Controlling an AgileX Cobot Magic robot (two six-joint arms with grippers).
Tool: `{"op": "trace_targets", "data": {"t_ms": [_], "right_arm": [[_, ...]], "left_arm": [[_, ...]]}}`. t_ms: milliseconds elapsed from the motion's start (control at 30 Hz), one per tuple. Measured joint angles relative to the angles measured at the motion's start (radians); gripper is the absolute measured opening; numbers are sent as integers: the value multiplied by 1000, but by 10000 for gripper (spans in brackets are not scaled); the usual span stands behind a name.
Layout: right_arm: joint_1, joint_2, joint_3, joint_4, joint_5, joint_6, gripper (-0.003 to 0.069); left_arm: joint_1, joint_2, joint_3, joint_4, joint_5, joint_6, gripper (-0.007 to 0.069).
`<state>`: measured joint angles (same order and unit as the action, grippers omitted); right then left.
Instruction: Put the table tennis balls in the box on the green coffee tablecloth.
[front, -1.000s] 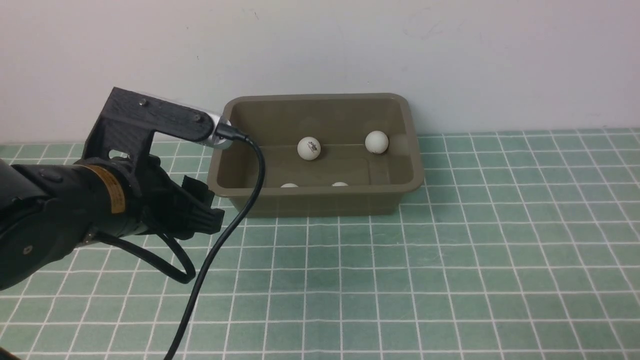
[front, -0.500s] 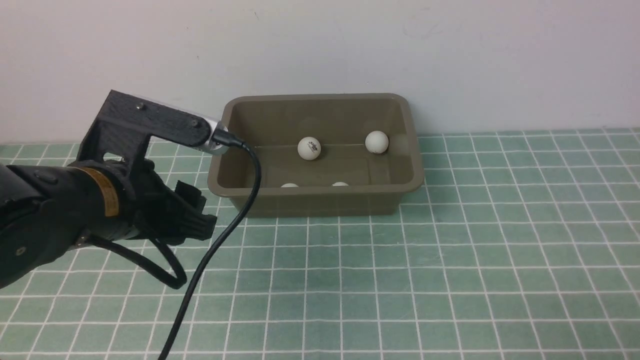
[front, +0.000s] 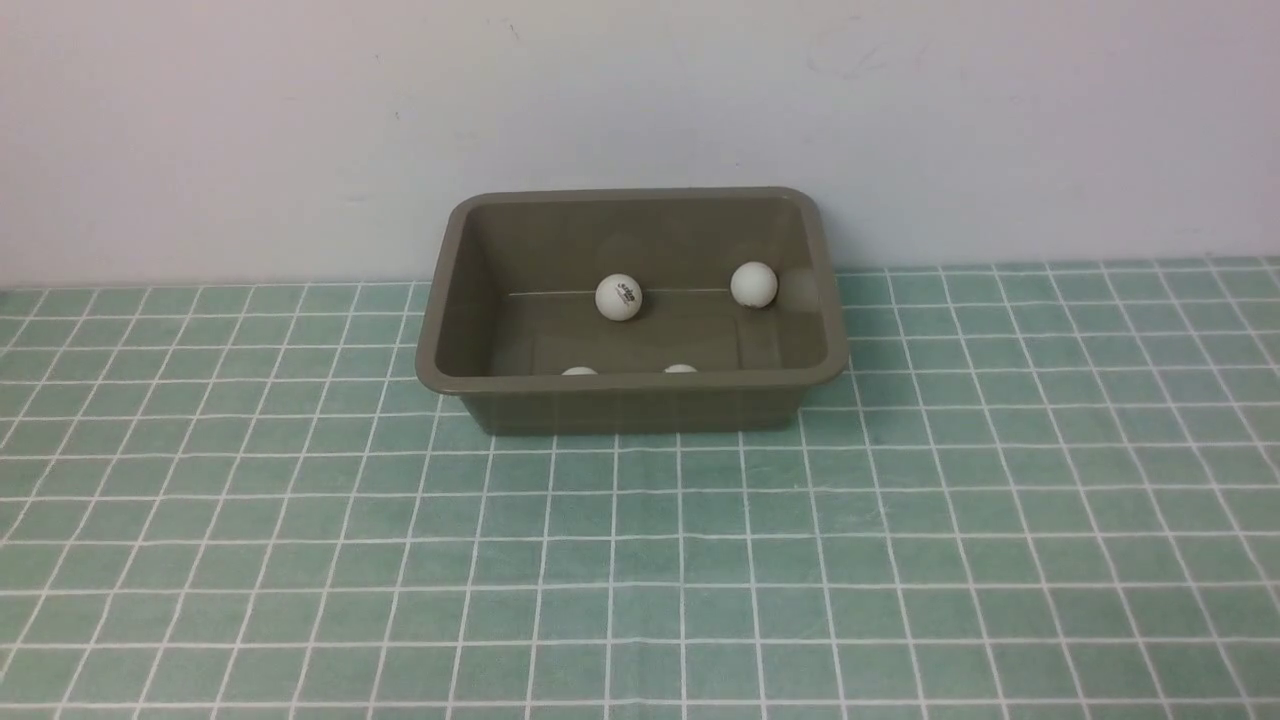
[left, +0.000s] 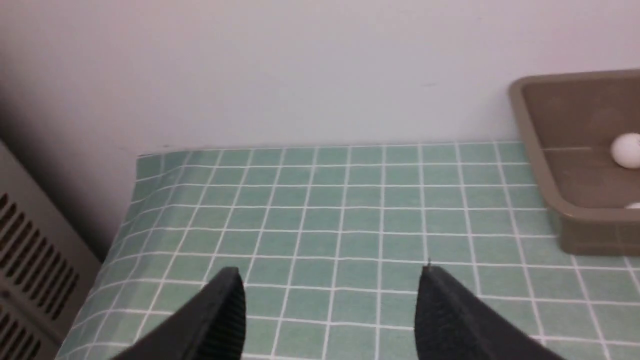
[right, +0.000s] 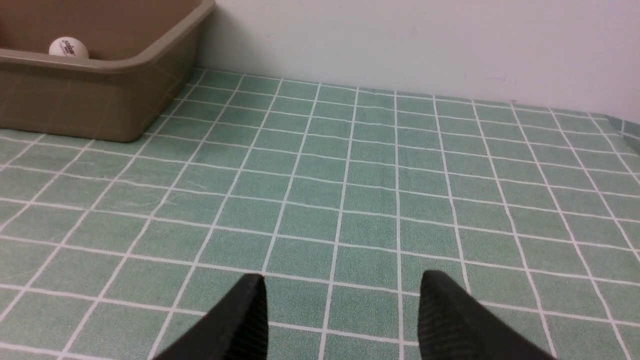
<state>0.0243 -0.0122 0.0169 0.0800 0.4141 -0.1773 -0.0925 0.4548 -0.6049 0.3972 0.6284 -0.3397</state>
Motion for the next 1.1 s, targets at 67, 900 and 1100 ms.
{"op": "trace_targets", "data": {"t_ms": [67, 900, 1100], "right_arm": [[0, 0, 0, 0, 0, 0, 379], [0, 0, 0, 0, -1, 0, 379], [0, 0, 0, 0, -1, 0, 379]], "left_arm": [[77, -69, 103, -14, -66, 0, 415], [130, -466, 632, -50, -345, -82, 415], [130, -466, 633, -54, -345, -82, 415]]}}
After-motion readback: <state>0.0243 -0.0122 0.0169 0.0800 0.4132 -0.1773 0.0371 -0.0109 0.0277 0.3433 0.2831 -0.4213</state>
